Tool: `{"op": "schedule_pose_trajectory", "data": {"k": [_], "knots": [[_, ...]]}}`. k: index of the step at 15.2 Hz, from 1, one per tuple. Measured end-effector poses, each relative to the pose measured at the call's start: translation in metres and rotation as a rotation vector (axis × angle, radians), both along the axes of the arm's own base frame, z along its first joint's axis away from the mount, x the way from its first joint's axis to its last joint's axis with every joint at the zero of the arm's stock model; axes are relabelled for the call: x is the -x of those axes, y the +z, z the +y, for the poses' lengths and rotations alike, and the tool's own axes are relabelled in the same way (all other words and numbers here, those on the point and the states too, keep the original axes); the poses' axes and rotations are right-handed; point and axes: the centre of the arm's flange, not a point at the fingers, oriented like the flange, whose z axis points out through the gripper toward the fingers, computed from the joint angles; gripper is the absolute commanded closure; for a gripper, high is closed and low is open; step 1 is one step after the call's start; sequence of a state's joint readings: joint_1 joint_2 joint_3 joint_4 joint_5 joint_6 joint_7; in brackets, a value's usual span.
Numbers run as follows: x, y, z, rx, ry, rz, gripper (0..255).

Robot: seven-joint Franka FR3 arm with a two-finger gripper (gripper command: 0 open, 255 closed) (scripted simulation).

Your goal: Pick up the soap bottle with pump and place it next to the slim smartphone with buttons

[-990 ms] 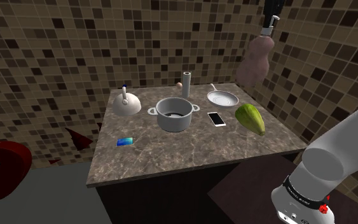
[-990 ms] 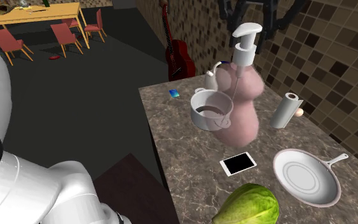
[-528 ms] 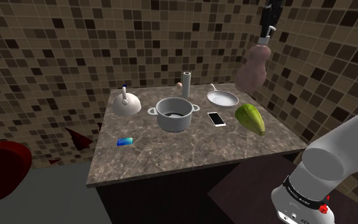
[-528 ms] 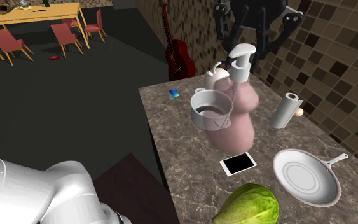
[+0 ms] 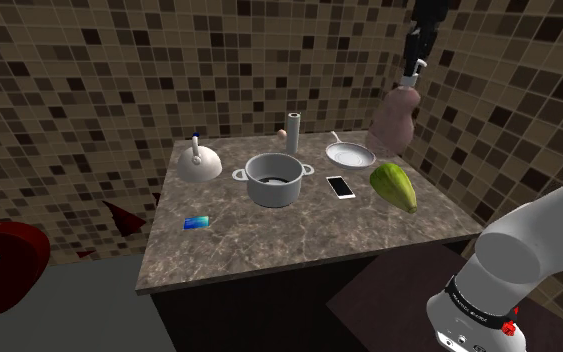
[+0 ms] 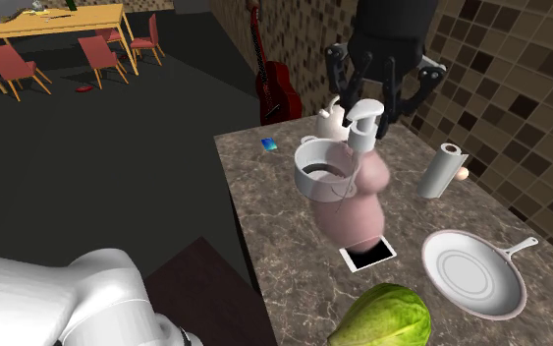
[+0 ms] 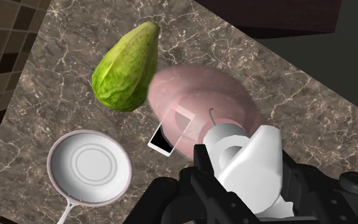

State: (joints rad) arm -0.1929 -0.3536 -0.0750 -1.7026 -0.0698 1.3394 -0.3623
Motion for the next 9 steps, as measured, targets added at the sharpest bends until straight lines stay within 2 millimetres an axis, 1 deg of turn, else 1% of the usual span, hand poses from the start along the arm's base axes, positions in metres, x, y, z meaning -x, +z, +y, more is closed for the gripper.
{"op": "schedule_pose_trajectory", "data": {"k": [9], "knots": [[-0.001, -0.048, -0.001, 0.000, 0.000, 0.000, 255]]}}
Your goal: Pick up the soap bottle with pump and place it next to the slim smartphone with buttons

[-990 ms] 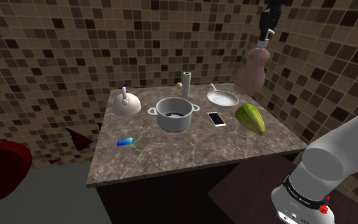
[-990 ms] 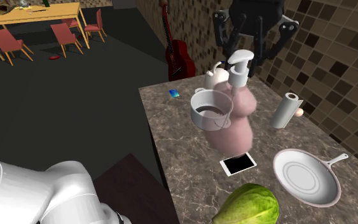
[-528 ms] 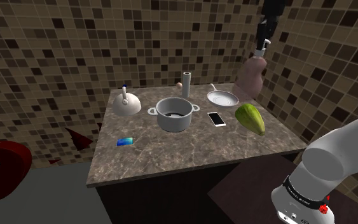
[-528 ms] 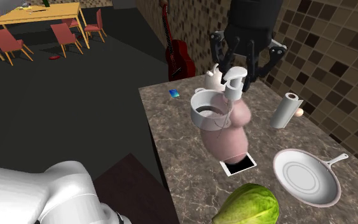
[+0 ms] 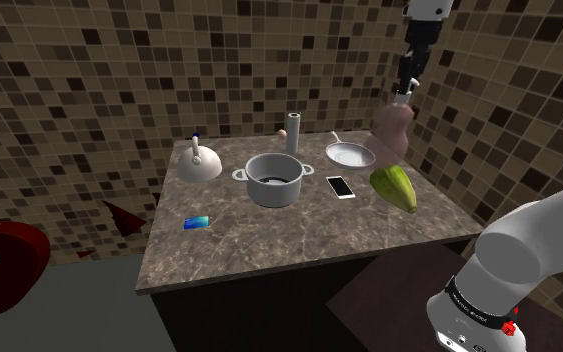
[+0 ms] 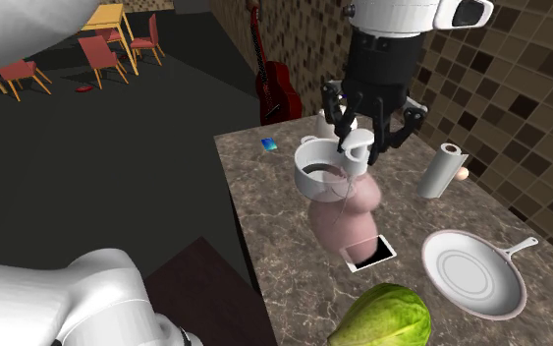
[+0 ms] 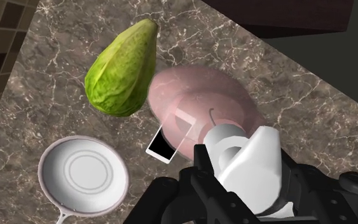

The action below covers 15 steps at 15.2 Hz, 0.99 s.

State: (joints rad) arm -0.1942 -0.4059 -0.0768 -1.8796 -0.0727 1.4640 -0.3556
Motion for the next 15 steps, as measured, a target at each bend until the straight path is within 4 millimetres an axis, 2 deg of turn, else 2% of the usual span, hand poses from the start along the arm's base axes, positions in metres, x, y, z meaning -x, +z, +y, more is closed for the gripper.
{"op": "schedule_pose_trajectory", "data": {"k": [15], "knots": [[0.001, -0.080, 0.001, 0.000, 0.000, 0.000, 255]]}}
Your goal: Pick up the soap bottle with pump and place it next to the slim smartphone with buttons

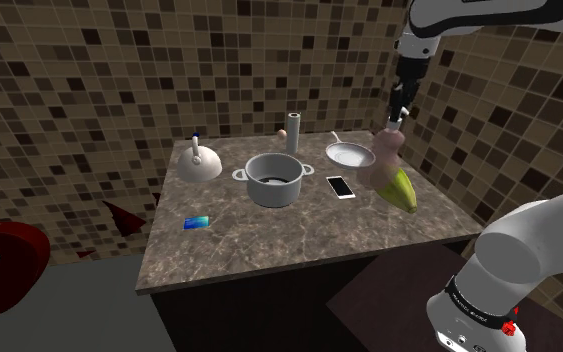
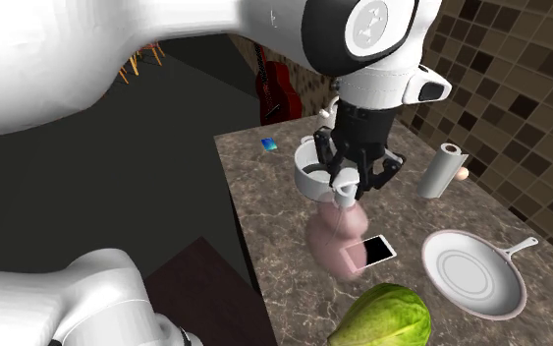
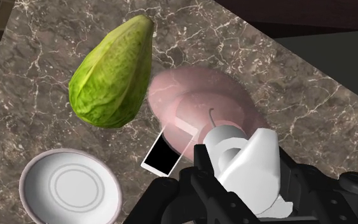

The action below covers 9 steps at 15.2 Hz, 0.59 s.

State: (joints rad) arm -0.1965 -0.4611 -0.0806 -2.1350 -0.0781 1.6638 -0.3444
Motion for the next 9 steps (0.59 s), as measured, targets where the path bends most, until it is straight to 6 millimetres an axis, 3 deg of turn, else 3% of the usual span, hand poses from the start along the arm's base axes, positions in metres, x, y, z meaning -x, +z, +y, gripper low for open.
{"op": "schedule_pose_trajectory", "data": {"k": [9], "knots": [[0.000, -0.048, 0.000, 0.000, 0.000, 0.000, 255]]}}
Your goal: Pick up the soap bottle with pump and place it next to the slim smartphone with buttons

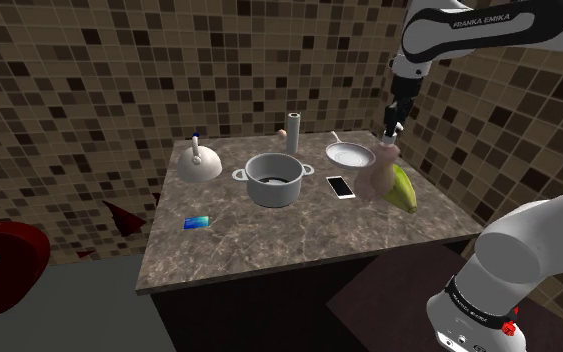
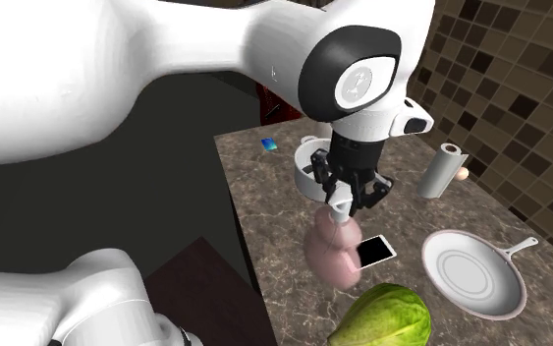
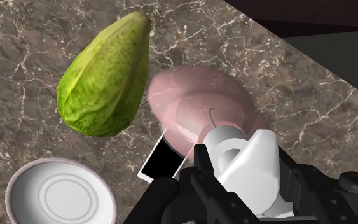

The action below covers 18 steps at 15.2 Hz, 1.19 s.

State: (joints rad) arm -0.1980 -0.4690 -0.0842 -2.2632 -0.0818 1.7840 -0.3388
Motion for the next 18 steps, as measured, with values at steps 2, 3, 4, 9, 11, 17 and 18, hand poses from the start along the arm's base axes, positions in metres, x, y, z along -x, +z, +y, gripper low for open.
{"op": "schedule_pose_trajectory", "data": {"k": [2, 3, 4, 9, 11, 17, 18], "knots": [[0.000, -0.010, 0.000, 0.000, 0.000, 0.000, 255], [-0.001, -0.015, 0.000, 0.000, 0.000, 0.000, 255], [-0.001, -0.020, 0.000, 0.000, 0.000, 0.000, 255], [0.000, -0.047, 0.000, 0.000, 0.000, 0.000, 255], [0.000, -0.058, -0.001, 0.000, 0.000, 0.000, 255], [-0.001, -0.083, 0.000, 0.000, 0.000, 0.000, 255], [-0.001, -0.083, 0.000, 0.000, 0.000, 0.000, 255]]}}
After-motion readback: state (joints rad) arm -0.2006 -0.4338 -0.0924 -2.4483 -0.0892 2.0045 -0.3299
